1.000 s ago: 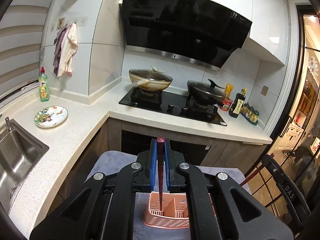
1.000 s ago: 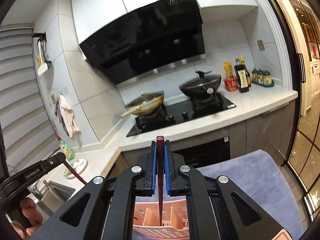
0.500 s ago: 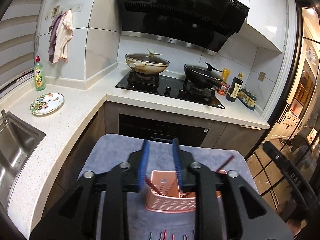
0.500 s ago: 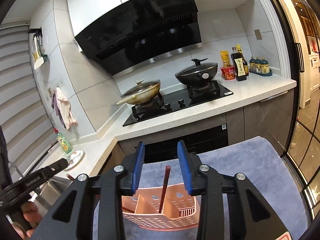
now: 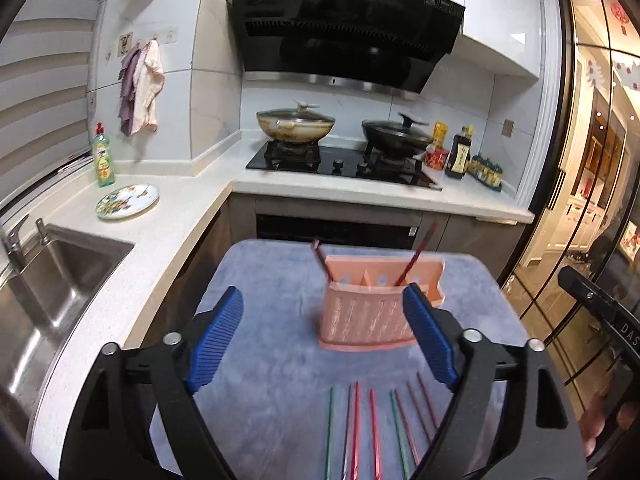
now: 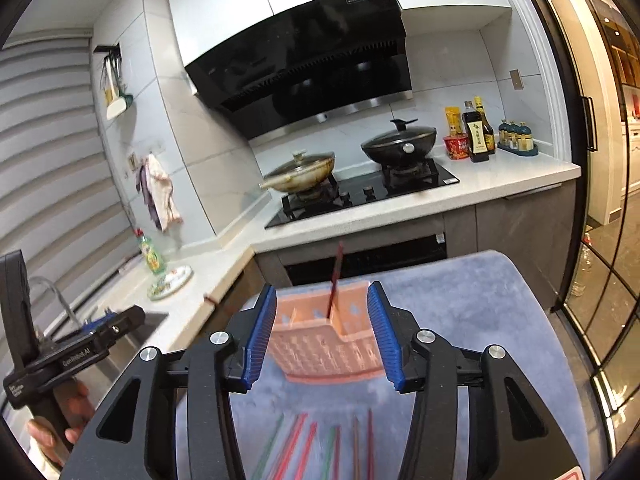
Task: Organize utensils
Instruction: 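Withdraw both open tools back toward the remaining chopsticks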
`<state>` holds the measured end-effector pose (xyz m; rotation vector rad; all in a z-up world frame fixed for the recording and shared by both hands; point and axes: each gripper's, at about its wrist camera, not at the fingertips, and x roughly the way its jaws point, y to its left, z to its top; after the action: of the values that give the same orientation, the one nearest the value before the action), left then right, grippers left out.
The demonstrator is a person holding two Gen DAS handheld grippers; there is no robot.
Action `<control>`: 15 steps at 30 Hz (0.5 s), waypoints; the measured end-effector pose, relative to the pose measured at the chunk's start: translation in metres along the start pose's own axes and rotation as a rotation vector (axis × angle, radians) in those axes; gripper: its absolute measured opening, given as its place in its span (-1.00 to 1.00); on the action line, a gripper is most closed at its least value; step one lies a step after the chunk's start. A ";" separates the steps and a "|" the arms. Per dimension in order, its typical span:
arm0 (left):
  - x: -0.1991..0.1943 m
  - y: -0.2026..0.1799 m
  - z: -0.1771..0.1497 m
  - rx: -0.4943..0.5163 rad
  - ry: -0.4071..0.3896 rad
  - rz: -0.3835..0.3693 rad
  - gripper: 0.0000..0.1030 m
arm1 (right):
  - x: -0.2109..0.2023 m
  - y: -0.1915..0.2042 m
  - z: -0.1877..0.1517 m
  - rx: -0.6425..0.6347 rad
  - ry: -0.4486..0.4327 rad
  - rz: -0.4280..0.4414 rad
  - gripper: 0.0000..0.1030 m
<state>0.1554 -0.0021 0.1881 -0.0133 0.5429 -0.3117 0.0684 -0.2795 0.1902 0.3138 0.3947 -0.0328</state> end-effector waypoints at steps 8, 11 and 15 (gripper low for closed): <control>-0.009 0.021 -0.083 -0.022 0.119 0.059 0.57 | -0.026 -0.018 -0.091 -0.030 0.139 -0.103 -0.10; -0.008 0.026 -0.113 -0.011 0.151 0.100 0.57 | -0.029 -0.024 -0.125 -0.057 0.192 -0.148 -0.10; -0.002 0.030 -0.148 -0.003 0.215 0.128 0.57 | -0.026 -0.030 -0.163 -0.077 0.261 -0.182 -0.10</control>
<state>0.0864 0.0378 0.0593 0.0523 0.7539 -0.1882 -0.0194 -0.2585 0.0483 0.2054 0.6810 -0.1557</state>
